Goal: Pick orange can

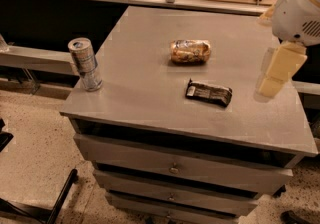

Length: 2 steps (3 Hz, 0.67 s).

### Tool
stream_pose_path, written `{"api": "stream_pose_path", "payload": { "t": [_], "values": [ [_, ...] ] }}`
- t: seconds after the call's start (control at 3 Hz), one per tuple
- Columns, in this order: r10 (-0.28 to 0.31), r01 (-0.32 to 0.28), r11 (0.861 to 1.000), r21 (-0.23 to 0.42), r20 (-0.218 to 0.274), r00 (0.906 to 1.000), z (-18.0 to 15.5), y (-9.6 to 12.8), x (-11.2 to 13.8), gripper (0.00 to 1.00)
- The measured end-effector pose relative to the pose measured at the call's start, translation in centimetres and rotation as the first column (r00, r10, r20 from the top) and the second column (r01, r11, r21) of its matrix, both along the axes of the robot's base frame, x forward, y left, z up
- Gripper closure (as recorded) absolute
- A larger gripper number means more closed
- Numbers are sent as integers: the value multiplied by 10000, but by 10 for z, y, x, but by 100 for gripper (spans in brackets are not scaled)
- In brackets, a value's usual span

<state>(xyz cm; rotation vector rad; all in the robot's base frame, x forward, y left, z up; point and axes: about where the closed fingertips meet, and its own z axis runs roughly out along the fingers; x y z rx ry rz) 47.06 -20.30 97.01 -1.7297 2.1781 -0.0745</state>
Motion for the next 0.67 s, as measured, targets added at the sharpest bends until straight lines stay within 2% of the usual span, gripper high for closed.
{"api": "stream_pose_path", "payload": {
  "t": [0.33, 0.67],
  "values": [
    [403, -406, 9988, 256, 126, 9991, -8, 18, 57, 0],
    [837, -848, 9958, 339, 316, 9960, -6, 52, 124, 0]
  ]
}}
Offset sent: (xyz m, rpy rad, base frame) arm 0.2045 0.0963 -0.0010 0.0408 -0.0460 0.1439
